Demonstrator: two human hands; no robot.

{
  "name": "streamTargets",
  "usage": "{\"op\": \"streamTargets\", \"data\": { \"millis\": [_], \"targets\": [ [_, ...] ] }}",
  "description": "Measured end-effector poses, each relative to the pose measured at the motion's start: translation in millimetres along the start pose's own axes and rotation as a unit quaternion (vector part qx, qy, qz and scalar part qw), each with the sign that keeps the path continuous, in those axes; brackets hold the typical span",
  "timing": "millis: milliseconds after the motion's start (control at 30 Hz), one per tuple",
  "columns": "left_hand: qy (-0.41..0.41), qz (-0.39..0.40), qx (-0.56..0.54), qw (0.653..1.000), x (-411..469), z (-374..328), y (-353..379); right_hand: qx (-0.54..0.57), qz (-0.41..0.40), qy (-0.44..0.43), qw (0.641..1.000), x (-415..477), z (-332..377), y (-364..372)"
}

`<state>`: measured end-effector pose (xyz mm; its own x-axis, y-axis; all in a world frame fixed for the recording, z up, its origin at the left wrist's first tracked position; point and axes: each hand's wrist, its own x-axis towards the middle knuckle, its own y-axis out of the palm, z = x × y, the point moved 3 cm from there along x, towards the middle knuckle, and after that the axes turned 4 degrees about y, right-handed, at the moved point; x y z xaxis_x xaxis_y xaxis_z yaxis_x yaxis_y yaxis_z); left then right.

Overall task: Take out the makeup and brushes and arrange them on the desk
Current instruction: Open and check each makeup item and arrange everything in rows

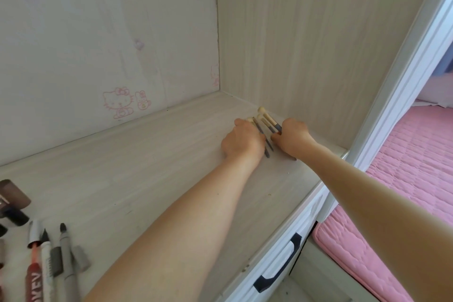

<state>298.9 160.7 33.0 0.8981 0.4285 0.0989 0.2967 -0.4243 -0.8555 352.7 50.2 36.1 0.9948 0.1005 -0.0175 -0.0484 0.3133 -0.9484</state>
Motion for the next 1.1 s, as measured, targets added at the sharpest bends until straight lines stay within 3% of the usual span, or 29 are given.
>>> {"op": "streamTargets", "data": {
  "millis": [200, 433, 567, 833, 1000, 1100],
  "targets": [
    [0.015, -0.002, 0.063, 0.998, -0.9, 16.9, -12.1, 0.042, 0.007, -0.011, 0.999, -1.0, 3.4, 3.9],
    [0.042, -0.008, 0.090, 0.995, -0.7, 32.2, -16.9, 0.035, 0.003, 0.059, 0.998, -0.3, 11.7, 6.9],
    [0.040, -0.010, 0.054, 0.998, 0.1, 39.0, -20.1, 0.005, -0.009, 0.074, 0.997, 0.5, 14.2, 11.0],
    [0.036, -0.004, -0.022, 0.999, 0.7, 48.8, -23.7, -0.090, -0.017, 0.023, 0.995, -8.9, 20.3, 10.2],
    [0.011, 0.002, -0.069, 0.998, -3.7, 53.2, -30.4, -0.072, 0.014, 0.024, 0.997, -14.2, 22.4, 11.4],
    [-0.006, 0.008, -0.103, 0.995, -7.1, 61.8, -39.8, 0.011, 0.010, 0.015, 1.000, -18.1, 18.4, 8.5]
  ]
}}
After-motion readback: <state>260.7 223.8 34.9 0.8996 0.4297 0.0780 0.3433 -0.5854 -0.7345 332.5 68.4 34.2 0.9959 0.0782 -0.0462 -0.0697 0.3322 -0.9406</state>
